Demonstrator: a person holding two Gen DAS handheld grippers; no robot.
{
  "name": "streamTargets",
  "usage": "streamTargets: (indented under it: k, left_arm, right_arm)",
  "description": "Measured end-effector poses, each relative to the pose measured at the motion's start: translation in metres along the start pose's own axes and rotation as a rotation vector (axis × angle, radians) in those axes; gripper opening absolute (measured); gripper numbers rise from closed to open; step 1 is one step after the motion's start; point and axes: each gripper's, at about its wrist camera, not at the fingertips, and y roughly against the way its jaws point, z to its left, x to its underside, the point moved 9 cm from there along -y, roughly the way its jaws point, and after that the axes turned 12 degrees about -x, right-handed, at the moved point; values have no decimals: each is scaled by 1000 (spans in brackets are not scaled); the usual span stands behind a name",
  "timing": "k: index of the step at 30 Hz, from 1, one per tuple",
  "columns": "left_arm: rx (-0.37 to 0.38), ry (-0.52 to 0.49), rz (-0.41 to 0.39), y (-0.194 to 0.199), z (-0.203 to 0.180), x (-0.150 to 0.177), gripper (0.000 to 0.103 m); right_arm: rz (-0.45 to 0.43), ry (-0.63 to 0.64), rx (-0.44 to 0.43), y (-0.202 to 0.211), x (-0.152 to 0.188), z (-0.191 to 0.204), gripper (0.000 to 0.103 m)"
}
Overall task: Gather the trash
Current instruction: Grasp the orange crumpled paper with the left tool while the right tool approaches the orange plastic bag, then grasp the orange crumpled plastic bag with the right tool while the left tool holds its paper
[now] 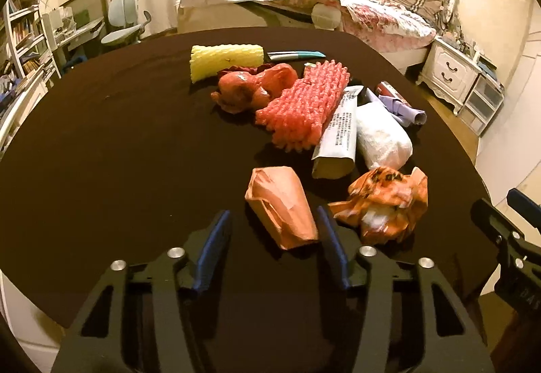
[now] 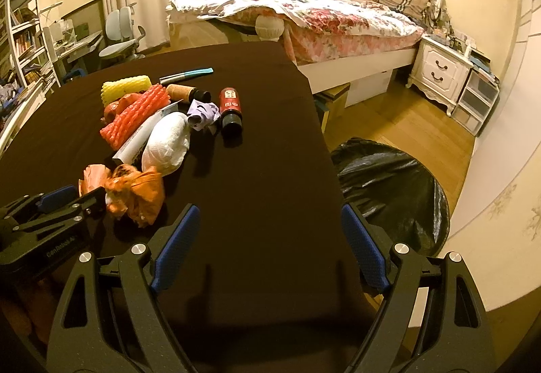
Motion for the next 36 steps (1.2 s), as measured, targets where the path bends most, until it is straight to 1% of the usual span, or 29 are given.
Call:
streamTargets:
  k: [1,3,4,10,14,18,26,31,32,33,34,35,36]
  left_arm:
    - [0,0,-2,0,2,0,44]
    - [5,-3,-8,0,5,1,31]
    - [9,-4,-10,0,7,1,30]
    - [12,7,-12,2,14,0,28]
    - [7,13,-25,5,19,-2,27]
    - [-13,22,-46,7,29,-6,27]
    - [-57,56,-79,8,53,-12,27]
    - [-67,70,-80,5,62,-11,27]
    - [-66,74,-78,4,63,-11,27]
    - [-65,77,-78,3,62,-11,27]
    - [-64,79,-80,3,62,-12,27]
    - [-63,79,-82,3,62,-12,27]
    - [-62,80,-84,4,61,-12,27]
  right_arm:
    - [1,-1,2,0,0,0,83]
    - [2,-2,1,0,0,0,83]
    - [2,-1,1,0,0,0,83]
    - [3,18,-14,-1,0,9,83]
    - [10,36,-46,-4,-1,23,83]
    - [18,51,-86,-8,-2,39,83]
    - [35,91,-158,-26,-6,77,88]
    - [48,110,-154,-39,-4,89,88]
    - [50,115,-152,-41,-3,90,87]
    - [51,118,-151,-42,-2,91,79]
    - [58,120,-157,-44,-1,92,66]
    - [73,120,-178,-46,1,95,58]
    - [85,117,-197,-47,4,96,53]
